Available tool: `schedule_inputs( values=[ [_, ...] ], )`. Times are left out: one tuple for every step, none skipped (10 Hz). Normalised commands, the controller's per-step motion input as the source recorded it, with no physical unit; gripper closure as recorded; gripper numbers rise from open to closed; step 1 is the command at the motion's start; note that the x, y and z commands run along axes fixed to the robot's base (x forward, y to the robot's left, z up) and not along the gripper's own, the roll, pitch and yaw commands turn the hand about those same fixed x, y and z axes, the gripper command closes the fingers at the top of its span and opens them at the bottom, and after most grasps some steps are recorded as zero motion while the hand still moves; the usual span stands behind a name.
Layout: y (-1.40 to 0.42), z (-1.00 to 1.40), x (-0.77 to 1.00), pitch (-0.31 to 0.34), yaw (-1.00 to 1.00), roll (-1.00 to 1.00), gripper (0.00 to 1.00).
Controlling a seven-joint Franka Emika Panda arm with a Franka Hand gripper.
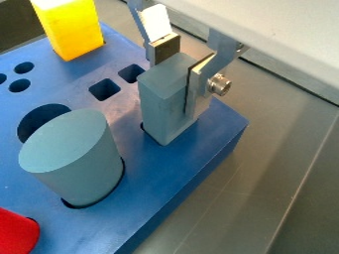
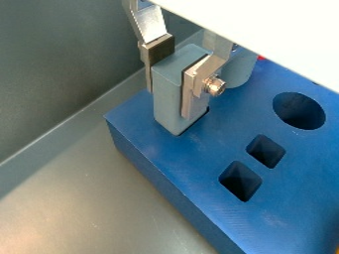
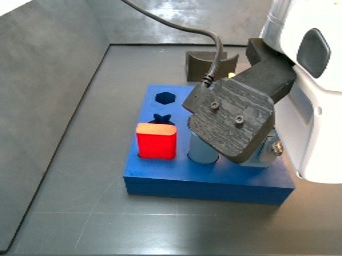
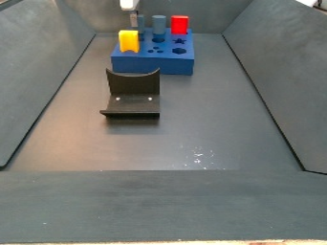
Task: Pick up the rectangle object. Move up. Place the rectangle object on the fixture. Regrasp the rectangle object. Move to above the board. Insert the rectangle object.
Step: Insert the rectangle object.
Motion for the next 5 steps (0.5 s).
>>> schedule_inputs(
  values=[
    [-0.12, -1.0, 0.0, 0.0, 0.0, 0.03, 1.0],
    [0.0, 0.0, 0.0, 0.0, 0.0, -0.01, 1.0],
    [0.0, -0.01, 0.0, -0.037, 0.0, -0.06, 1.0],
    [0.0, -0.02, 0.0, -0.034, 0.0, -0.12, 1.0],
    [-0.19, -0.23, 0.3, 0.109, -0.01, 0.0, 1.0]
  ],
)
